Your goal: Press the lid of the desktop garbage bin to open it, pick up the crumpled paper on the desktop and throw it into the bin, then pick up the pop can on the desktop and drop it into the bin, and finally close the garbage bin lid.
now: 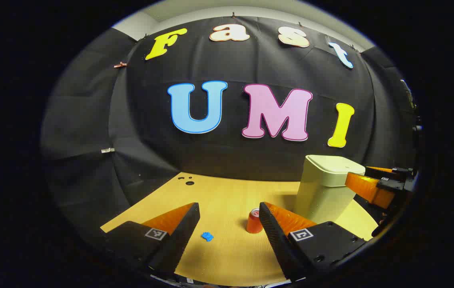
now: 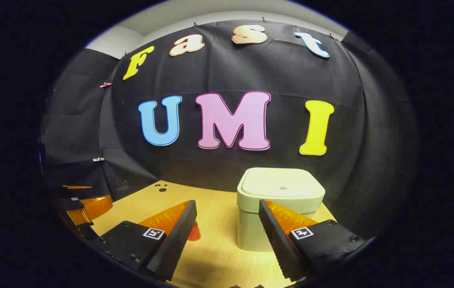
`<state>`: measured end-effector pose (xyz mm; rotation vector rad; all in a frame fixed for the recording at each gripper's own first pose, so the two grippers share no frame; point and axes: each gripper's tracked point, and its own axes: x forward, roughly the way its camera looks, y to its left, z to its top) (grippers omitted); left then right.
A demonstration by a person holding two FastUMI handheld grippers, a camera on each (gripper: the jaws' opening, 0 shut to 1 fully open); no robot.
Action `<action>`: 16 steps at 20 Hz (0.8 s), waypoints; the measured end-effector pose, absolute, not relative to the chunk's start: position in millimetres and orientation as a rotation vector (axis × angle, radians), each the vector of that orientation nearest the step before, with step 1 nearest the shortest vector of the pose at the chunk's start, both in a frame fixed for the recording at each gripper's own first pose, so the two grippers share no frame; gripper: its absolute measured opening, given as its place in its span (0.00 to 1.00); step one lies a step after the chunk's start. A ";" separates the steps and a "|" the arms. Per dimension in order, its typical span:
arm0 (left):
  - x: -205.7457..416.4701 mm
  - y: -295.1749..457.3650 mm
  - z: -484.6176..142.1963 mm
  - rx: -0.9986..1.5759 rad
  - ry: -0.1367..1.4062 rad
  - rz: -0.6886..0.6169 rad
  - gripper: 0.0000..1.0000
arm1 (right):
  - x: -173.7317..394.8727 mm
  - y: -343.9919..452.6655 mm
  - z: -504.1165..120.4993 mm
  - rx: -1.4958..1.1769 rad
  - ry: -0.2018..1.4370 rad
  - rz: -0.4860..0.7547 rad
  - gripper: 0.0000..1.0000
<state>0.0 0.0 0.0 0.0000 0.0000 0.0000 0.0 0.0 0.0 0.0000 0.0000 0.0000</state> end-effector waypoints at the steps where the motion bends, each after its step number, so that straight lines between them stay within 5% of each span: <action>1: 0.0 -1.7 -4.7 -0.007 0.017 -0.001 0.95 | 1.3 -3.8 -3.4 0.010 0.004 -0.009 0.98; 16: 28.4 -0.6 -25.3 0.016 0.095 -0.159 0.96 | 9.0 4.4 -13.6 0.012 0.055 -0.120 0.98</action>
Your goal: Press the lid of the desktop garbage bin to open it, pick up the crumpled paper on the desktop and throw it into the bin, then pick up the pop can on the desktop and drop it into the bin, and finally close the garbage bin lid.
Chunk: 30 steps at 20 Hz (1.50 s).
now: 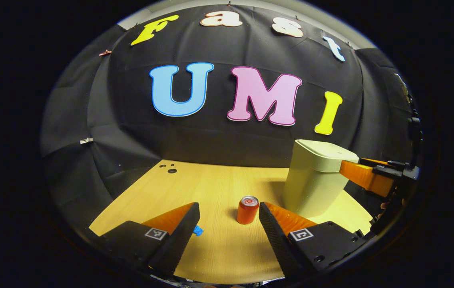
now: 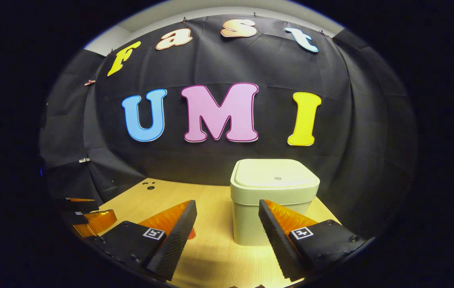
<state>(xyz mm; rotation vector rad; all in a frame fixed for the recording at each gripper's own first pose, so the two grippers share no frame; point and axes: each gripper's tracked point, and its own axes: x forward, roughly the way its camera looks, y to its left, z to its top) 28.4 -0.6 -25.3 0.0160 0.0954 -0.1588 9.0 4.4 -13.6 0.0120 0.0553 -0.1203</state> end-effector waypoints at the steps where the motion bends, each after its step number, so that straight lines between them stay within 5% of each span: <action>1: 30.6 -0.1 -25.0 0.018 0.095 -0.166 0.95 | 10.2 5.4 -14.8 0.014 0.061 -0.123 0.98; 9: 47.7 4.3 -24.2 0.014 0.086 -0.183 0.96 | 17.4 7.6 -12.1 -0.005 0.072 -0.133 0.95; 13: 53.0 4.3 -21.8 0.005 0.077 -0.190 0.96 | 21.5 7.7 -10.8 -0.011 0.075 -0.121 0.54; 15: 55.9 2.8 -26.2 0.003 0.085 -0.191 0.95 | 23.0 12.8 -12.7 -0.012 0.084 -0.091 0.43; 16: 56.0 1.2 -25.9 -0.001 0.088 -0.195 0.96 | 23.8 11.9 -16.0 -0.016 0.093 -0.092 0.51; 17: 56.9 -0.5 -27.1 -0.001 0.091 -0.196 0.96 | 23.2 9.6 -14.7 -0.018 0.097 -0.094 0.42; 19: 57.3 -1.9 -27.7 0.001 0.091 -0.197 0.95 | 22.2 5.7 -17.7 -0.016 0.102 -0.093 0.07; 30: 62.7 -16.8 -37.0 0.009 0.119 -0.210 0.96 | 34.1 7.9 -27.3 0.047 0.172 0.002 0.05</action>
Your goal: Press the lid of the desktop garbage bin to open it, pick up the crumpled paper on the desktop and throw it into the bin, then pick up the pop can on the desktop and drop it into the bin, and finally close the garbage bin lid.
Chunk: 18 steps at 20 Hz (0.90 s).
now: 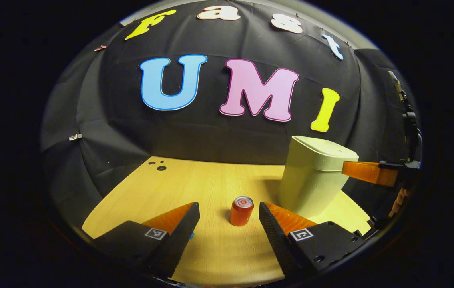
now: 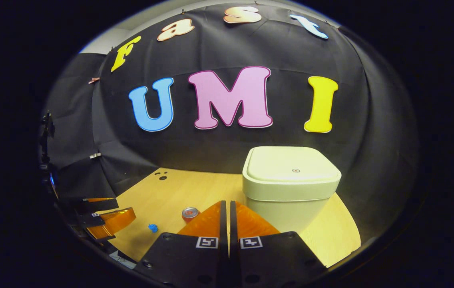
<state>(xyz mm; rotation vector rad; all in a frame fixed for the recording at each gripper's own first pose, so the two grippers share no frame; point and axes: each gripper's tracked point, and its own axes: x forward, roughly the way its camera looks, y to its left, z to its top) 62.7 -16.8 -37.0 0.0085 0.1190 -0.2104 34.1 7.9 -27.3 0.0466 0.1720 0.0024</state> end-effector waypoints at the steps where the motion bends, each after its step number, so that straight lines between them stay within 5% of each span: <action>1: 63.1 -16.9 -36.2 0.011 0.118 -0.208 0.96 | 35.4 6.2 -22.8 0.050 0.165 0.002 0.05; 18: 59.3 -2.7 -47.8 -0.020 0.142 -0.151 0.96 | 96.7 -106.2 13.0 0.003 0.111 -0.188 0.05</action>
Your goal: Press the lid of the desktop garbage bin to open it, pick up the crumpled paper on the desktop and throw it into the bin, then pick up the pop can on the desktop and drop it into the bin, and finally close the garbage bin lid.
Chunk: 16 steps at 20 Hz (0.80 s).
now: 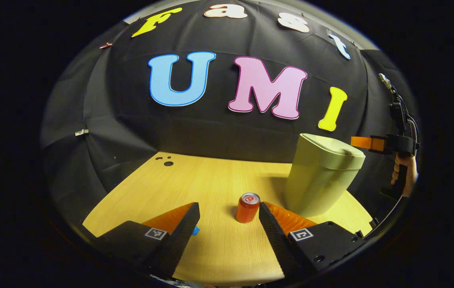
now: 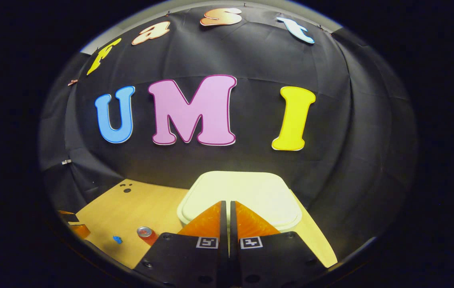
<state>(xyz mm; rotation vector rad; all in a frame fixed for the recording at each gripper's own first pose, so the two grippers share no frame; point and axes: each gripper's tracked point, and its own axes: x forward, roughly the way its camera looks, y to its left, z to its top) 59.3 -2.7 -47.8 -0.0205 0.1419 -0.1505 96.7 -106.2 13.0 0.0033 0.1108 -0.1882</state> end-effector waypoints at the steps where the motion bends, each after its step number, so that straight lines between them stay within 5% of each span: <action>1: 57.8 -0.6 -48.9 -0.025 0.149 -0.144 0.95 | 98.7 -110.4 9.2 0.003 0.119 -0.197 0.05; 16: 66.0 28.7 -64.2 -0.043 0.198 -0.089 0.96 | 111.9 -118.0 -8.8 0.016 0.170 -0.237 0.06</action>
